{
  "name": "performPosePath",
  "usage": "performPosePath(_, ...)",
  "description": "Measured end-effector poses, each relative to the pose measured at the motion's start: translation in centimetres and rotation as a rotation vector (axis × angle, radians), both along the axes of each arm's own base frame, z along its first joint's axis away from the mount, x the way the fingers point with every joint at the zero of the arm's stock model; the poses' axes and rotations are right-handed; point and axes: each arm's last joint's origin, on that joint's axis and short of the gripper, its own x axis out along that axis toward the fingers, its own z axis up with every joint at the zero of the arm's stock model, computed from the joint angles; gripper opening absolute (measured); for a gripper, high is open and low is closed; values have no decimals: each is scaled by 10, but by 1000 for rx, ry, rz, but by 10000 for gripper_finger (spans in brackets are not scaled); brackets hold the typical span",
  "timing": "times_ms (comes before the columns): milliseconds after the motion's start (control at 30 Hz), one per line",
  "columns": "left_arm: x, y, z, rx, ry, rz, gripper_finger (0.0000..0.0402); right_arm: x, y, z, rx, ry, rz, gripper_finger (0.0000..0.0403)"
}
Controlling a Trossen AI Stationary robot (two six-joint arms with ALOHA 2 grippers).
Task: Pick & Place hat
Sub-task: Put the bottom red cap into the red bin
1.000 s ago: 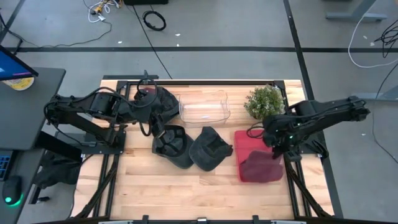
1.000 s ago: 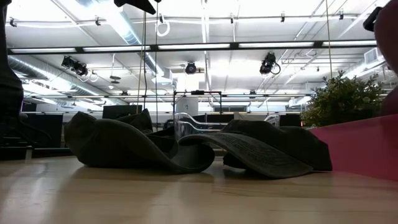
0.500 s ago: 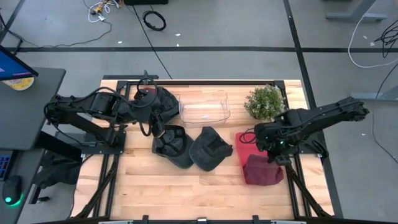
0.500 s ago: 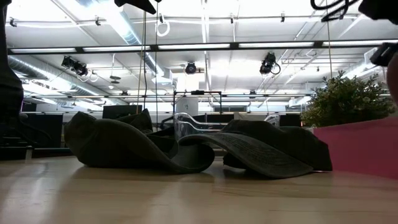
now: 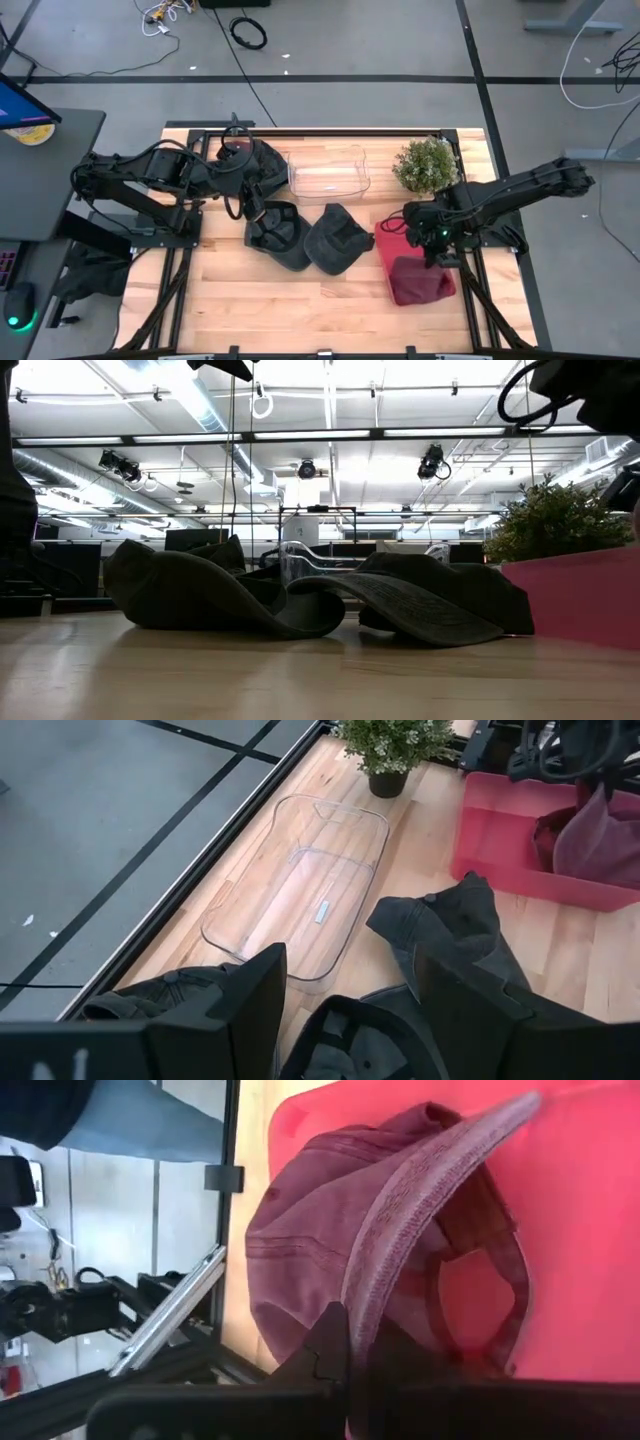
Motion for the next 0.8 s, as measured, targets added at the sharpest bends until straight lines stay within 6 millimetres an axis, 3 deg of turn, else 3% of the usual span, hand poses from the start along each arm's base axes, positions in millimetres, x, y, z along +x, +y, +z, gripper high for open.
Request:
performPosePath(233, 0, 0, 0, 0, 0, -1, 222, 2, -3, -8, -134, -69, -12, 18)
performPosePath(467, 0, 0, 0, 0, -3, -1, 222, 4, -3, -8, -129, -83, -17, 28)
performPosePath(800, 0, 0, 0, -3, -5, 1, 222, 5, -4, -4, -158, 18, -191, 141)
